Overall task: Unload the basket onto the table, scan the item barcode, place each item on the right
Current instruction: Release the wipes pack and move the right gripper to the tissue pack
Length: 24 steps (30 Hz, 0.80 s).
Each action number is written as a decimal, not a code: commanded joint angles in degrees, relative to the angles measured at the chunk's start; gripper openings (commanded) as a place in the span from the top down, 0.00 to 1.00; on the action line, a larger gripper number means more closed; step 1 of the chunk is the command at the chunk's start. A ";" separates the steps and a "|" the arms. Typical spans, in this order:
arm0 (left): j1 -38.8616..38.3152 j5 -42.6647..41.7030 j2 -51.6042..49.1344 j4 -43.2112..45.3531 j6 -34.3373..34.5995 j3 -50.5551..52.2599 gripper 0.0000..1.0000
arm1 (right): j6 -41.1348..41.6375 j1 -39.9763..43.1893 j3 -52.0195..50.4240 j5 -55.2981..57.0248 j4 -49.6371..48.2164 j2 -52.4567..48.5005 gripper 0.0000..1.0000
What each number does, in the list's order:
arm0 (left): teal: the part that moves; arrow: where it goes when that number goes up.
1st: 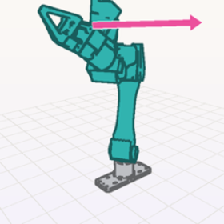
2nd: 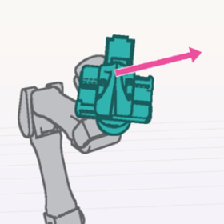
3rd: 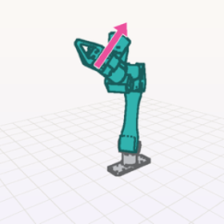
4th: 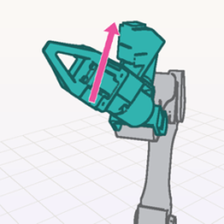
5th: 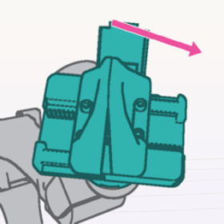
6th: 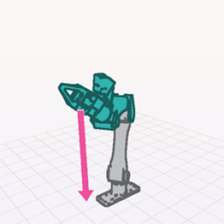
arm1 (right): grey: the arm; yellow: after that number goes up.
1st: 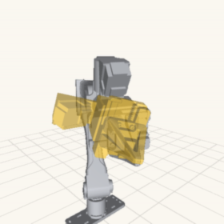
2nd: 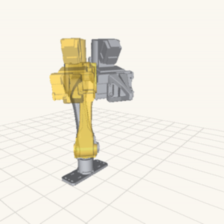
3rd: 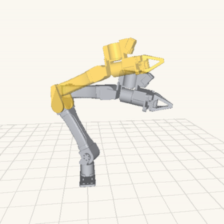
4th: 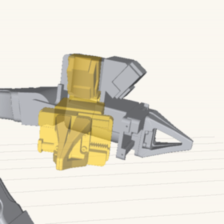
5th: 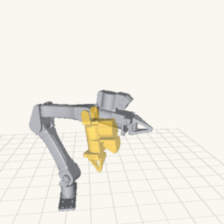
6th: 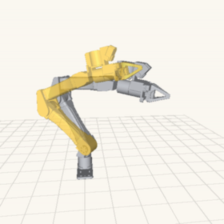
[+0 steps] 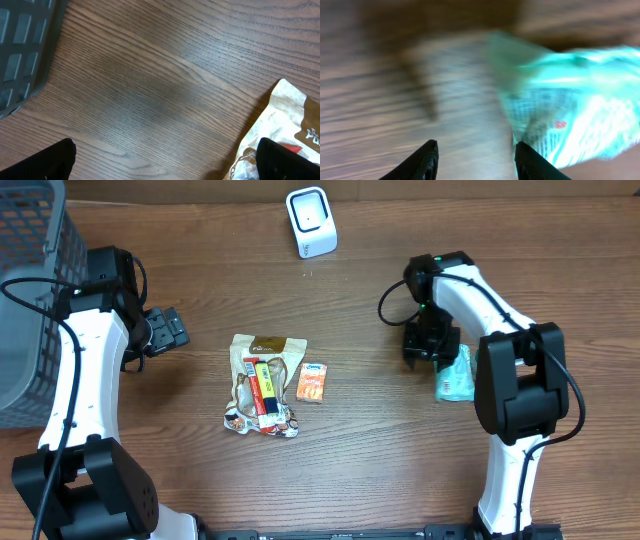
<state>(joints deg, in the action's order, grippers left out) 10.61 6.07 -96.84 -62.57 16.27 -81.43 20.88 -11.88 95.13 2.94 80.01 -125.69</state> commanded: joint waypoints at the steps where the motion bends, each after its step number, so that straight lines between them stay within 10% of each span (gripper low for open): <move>1: -0.04 0.09 -0.46 0.07 -0.87 -0.81 0.00 | 0.35 1.95 -0.24 3.02 1.51 0.11 0.50; 13: -0.04 0.09 -0.46 0.07 -0.87 -0.81 0.00 | -3.32 -2.38 1.38 -26.75 -6.27 5.20 0.53; 24: -0.04 0.07 -0.46 0.07 -0.87 -0.81 0.00 | 0.33 -16.57 0.81 -26.95 -14.36 5.16 0.51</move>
<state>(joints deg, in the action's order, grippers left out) 10.61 6.07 -96.84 -62.57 16.27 -81.43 19.51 -25.82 95.26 -22.48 66.52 -122.41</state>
